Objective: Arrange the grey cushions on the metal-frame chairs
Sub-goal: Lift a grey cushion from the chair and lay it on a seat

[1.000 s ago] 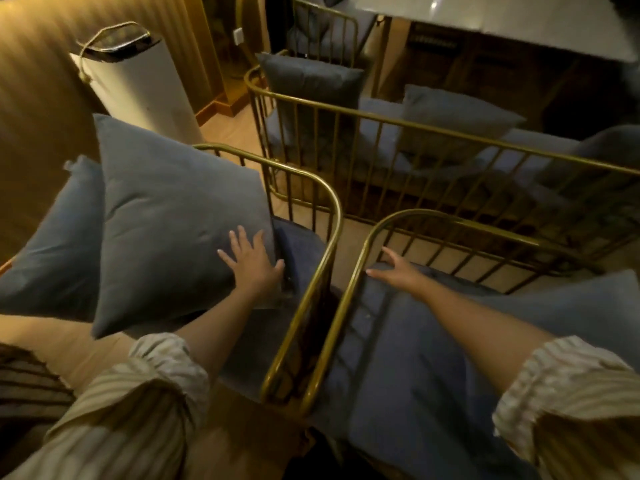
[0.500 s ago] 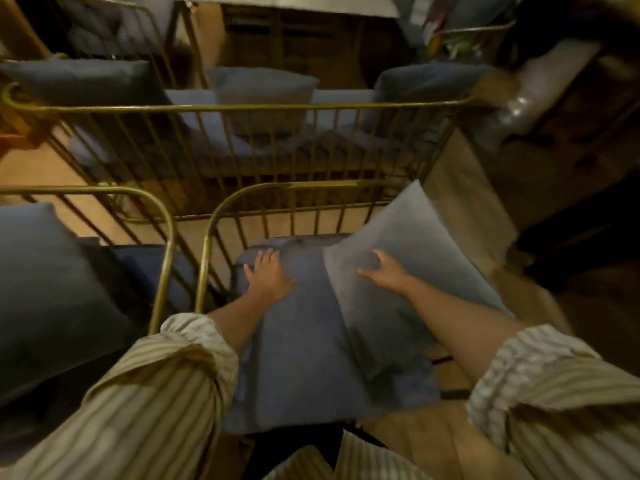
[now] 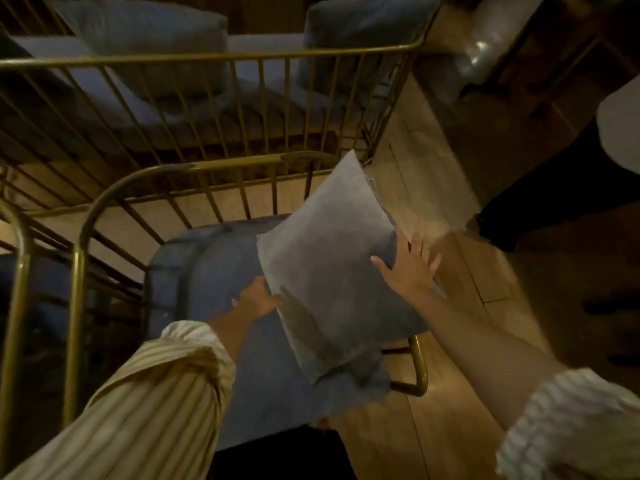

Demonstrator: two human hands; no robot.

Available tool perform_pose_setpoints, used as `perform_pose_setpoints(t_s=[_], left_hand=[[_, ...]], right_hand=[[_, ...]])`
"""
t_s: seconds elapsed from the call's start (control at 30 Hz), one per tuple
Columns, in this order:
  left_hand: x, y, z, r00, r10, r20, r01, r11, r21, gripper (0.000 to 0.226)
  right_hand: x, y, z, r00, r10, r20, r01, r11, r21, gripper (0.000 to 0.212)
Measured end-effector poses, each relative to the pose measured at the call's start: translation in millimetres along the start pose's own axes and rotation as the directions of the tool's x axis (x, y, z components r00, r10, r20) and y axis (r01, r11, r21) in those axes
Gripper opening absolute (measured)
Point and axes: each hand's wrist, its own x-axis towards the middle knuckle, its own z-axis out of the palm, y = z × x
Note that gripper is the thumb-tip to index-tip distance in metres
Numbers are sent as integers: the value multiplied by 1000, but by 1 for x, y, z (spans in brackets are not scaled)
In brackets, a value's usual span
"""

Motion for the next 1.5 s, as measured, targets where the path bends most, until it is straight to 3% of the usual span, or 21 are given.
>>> perform_pose_setpoints(t_s=[0.07,0.13,0.2,0.3,0.4,0.47,0.53,0.6,0.63,0.7,0.77,0.83,0.9,0.97,1.07,1.17,1.3,1.37,1.47,1.5], left_hand=[[21,1,18,999,-29,43,32,997,-75,59],[44,-8,38,994,-64,88,77,985,-156,52],[81,-32,69,989,-116,94,134,968,-213,66],[106,-66,108,982,-188,-15,172,923,-345,100],[87,-49,115,925,-356,132,371,771,-518,116],[107,-58,124,869,-452,200,465,607,-645,125],[142,-78,137,863,-465,200,450,525,-722,124],[204,-129,161,917,-370,150,330,491,-806,108],[232,-152,172,908,-404,110,306,463,-832,100],[209,-141,150,926,-373,61,232,434,-870,88],[220,-148,148,953,-299,50,192,468,-862,87],[193,-135,123,973,-228,46,148,453,-879,87],[182,-135,105,978,-207,9,92,396,-914,84],[129,-104,71,972,-233,-6,92,406,-909,88],[53,-67,18,973,-231,22,117,408,-906,94],[45,-113,-8,922,-388,-11,131,337,-933,125],[19,-166,-25,877,-474,-74,157,431,-889,136],[-14,-165,-29,869,-482,-113,162,492,-855,128],[-36,-178,-23,856,-474,-208,116,568,-815,93],[-40,-184,-21,855,-475,-209,126,581,-804,94]], right_hand=[[7,7,13,1000,2,-21,-2,1000,2,88],[9,10,25,990,-12,-138,5,999,-51,87],[14,13,36,968,-39,-249,15,995,-96,86],[22,22,50,944,-64,-324,37,995,-88,86],[30,29,58,928,-77,-364,61,997,-54,87],[34,31,61,922,-87,-377,80,996,-34,87],[38,34,64,915,-98,-392,97,995,-22,87],[40,36,66,910,-98,-403,105,994,-6,88],[40,36,67,911,-92,-401,103,995,7,88],[40,35,65,920,-75,-386,94,995,31,91],[42,32,59,933,-42,-358,81,992,92,89],[47,27,45,953,42,-299,40,964,264,78],[54,19,32,969,145,-201,-27,869,495,59],[56,11,28,973,182,-139,-60,787,614,52],[40,-8,35,983,165,-84,-67,740,669,49],[16,-24,58,995,92,-36,-39,702,711,43],[-21,-32,103,993,13,114,-92,681,726,35],[-37,-30,129,977,-23,214,-136,703,698,43],[-59,-25,160,918,-5,397,-267,733,625,64],[-66,-23,168,902,3,433,-293,740,606,71]])
